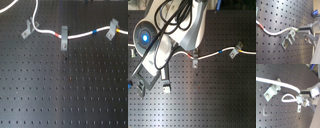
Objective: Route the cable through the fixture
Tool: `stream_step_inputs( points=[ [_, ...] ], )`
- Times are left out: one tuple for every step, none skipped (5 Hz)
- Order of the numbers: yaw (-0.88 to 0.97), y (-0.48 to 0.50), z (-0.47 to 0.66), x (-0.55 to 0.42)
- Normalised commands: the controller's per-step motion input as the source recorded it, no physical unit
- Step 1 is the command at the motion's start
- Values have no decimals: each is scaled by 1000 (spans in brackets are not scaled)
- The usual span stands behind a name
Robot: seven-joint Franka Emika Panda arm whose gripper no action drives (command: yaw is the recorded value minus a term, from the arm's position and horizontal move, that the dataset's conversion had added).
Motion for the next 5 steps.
stream_step_inputs(
  points=[
    [209, 214, 450, -6],
    [334, 243, 429, -26],
    [369, 175, 329, -89],
    [471, 165, 64, -294],
    [511, 98, -71, -339]
  ],
)
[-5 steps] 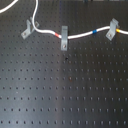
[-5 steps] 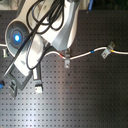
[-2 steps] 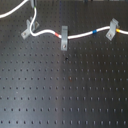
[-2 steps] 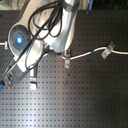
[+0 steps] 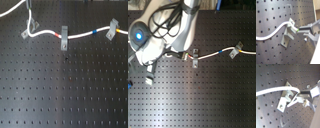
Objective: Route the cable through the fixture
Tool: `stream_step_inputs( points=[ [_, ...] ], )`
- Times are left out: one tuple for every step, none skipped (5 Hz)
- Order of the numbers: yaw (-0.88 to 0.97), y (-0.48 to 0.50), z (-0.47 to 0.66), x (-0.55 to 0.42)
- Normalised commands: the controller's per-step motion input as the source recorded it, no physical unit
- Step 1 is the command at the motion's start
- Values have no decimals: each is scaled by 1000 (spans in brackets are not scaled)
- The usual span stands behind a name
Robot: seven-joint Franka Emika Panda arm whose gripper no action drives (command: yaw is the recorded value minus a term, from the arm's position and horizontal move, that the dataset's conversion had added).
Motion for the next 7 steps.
stream_step_inputs(
  points=[
    [340, -50, -57, -96],
    [311, -171, -60, 114],
    [369, -224, -57, 296],
    [340, -377, 0, 29],
    [291, -290, 0, -526],
    [326, -92, 10, -554],
    [346, -17, 10, -437]
  ],
)
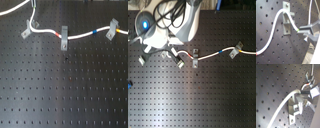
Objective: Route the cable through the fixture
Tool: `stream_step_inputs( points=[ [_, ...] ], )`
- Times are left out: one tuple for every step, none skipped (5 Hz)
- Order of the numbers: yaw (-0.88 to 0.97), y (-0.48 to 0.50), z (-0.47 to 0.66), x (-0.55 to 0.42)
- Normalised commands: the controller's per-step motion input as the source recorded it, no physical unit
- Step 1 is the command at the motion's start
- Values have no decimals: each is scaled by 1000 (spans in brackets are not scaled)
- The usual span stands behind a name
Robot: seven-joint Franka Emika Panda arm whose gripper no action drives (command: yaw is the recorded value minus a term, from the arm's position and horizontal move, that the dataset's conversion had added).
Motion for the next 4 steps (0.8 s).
stream_step_inputs(
  points=[
    [300, 19, 3, -231],
    [0, -7, 0, -25],
    [166, 29, 8, -402],
    [234, 54, 6, -260]
  ],
)
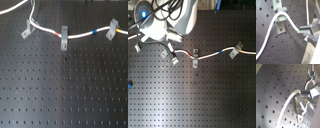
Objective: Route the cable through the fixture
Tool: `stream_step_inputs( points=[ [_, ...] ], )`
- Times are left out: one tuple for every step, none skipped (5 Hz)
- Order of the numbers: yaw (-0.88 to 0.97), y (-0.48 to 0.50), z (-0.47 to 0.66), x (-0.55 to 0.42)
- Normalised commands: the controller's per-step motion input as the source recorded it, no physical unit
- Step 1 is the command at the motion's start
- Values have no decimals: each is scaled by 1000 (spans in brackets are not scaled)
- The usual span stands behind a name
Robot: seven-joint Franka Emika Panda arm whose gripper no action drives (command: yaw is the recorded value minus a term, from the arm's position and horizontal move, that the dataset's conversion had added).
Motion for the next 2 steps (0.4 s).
stream_step_inputs(
  points=[
    [0, 39, 0, 11],
    [177, 221, 142, 173]
  ],
)
